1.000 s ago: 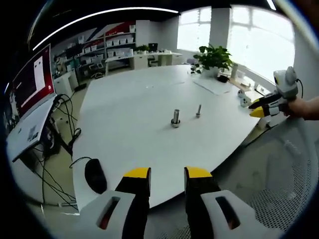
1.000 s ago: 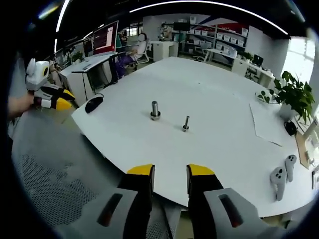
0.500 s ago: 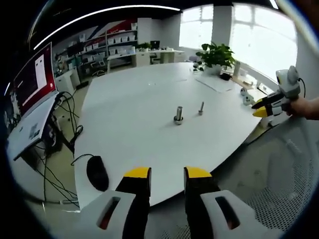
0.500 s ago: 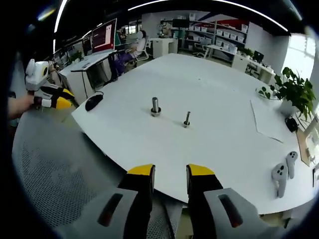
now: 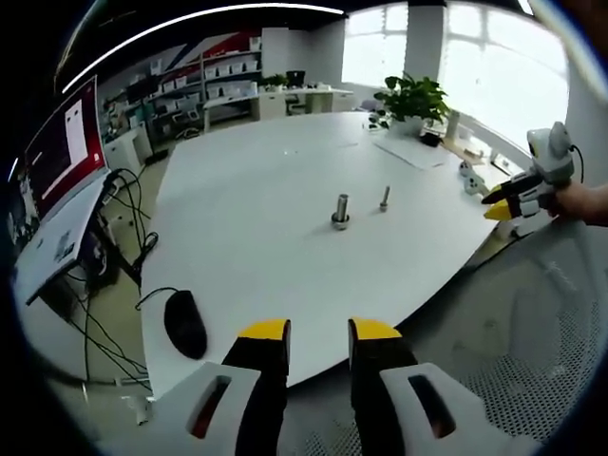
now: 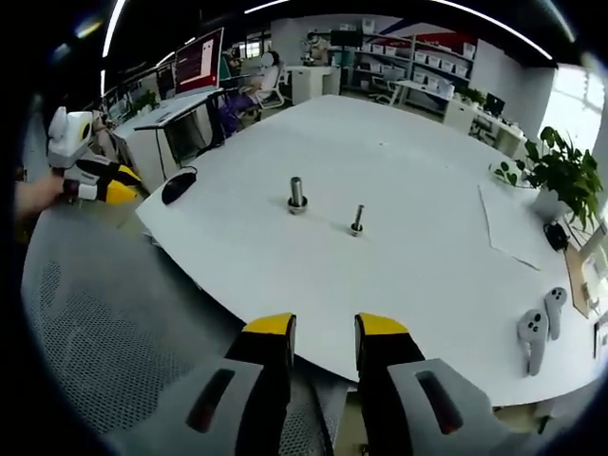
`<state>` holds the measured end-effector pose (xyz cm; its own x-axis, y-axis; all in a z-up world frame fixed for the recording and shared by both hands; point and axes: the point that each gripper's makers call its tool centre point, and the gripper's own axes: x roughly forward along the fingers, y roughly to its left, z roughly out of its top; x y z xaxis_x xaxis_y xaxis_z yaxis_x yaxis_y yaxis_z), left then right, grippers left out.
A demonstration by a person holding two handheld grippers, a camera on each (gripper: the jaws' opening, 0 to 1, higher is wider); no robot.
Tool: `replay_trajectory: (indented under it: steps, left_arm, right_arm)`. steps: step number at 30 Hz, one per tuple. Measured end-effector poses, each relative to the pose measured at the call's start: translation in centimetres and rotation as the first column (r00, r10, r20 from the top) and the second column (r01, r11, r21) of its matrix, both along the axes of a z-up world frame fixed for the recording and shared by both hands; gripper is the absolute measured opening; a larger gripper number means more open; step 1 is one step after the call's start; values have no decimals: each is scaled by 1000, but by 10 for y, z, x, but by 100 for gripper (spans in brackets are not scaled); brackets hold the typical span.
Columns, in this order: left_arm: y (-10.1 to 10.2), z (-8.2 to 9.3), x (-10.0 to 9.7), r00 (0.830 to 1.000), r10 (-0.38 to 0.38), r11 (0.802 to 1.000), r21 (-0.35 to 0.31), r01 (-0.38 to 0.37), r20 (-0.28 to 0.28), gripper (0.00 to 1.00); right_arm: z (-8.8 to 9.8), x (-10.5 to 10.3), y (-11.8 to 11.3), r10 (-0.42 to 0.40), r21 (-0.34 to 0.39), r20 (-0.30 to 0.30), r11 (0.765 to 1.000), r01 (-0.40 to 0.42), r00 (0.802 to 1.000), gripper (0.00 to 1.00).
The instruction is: Place the washer onto the threaded stud by aligning its center hole with the stud, sliding it down to the base, and recovering from edge contact or off-axis alignment until the washer reaches the visible bottom stop.
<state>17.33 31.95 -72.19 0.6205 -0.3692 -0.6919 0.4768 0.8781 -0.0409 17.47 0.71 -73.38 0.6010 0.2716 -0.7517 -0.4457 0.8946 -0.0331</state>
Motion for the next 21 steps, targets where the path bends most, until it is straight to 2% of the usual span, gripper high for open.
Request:
replay_trajectory:
  steps: [21]
  left_arm:
    - [3, -1, -1, 1000, 14, 1000, 6, -14, -5, 20]
  right_arm:
    - [-3, -2, 0, 12, -17, -15, 1000, -13, 1000, 27]
